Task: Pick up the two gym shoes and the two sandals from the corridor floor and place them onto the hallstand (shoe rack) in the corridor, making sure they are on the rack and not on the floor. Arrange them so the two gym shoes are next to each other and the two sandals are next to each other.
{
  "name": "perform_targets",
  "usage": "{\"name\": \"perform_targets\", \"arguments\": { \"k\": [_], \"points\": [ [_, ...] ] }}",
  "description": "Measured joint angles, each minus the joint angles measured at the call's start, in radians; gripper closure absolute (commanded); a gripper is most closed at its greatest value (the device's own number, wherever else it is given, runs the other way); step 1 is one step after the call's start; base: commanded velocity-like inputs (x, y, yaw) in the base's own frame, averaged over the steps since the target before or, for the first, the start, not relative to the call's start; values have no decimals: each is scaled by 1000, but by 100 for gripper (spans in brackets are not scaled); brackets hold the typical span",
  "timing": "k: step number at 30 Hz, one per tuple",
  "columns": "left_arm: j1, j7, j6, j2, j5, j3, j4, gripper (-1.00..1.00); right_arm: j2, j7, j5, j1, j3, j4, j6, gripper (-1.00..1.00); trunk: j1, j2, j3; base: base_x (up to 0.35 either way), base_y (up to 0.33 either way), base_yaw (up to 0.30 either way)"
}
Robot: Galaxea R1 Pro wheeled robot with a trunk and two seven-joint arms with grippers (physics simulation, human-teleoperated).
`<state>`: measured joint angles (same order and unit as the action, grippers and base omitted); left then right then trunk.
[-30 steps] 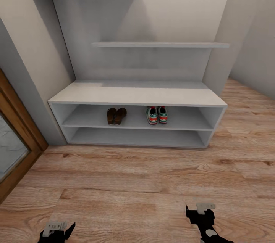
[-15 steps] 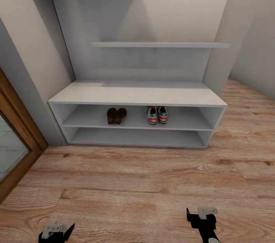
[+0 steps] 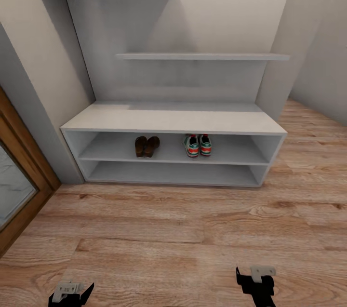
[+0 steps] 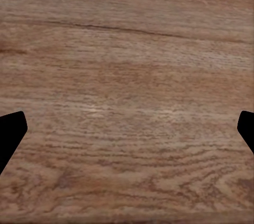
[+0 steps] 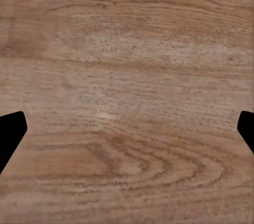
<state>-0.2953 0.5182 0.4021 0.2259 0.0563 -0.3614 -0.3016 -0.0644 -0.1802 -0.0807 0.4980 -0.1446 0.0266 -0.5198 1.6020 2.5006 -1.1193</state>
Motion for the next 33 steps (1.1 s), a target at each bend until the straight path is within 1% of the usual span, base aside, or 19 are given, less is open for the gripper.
{"name": "perform_targets", "arguments": {
  "k": [4, 8, 23, 26, 28, 33],
  "points": [
    [0, 0, 0, 0, 0, 0, 0, -100, 0, 0, 0, -2, -1, 0, 0, -100, 0, 0, 0, 0, 0, 0],
    [0, -1, 0, 0, 0, 0, 1, -100, 1, 1, 0, -6, -1, 0, -1, -100, -2, -1, 15, 0, 0, 0],
    [0, -4, 0, -1, 0, 0, 5, -100, 3, 2, 2, -11, -2, 0, 0, -100, -59, -106, 62, 0, 0, 0],
    [0, -10, 0, -1, 0, 0, 10, -100, 3, 2, 2, -11, -2, 0, 1, -100, -71, -127, 72, 0, 0, 0],
    [0, -28, 0, -2, -1, 0, 14, -100, 4, 2, 3, -11, -2, 0, 1, -100, -78, -141, 78, 0, 0, 0],
    [0, -47, 0, -4, 0, 1, 17, -100, 6, 0, 3, -11, -2, 0, 2, -100, -98, -176, 94, 0, 0, 0]
  ]
}}
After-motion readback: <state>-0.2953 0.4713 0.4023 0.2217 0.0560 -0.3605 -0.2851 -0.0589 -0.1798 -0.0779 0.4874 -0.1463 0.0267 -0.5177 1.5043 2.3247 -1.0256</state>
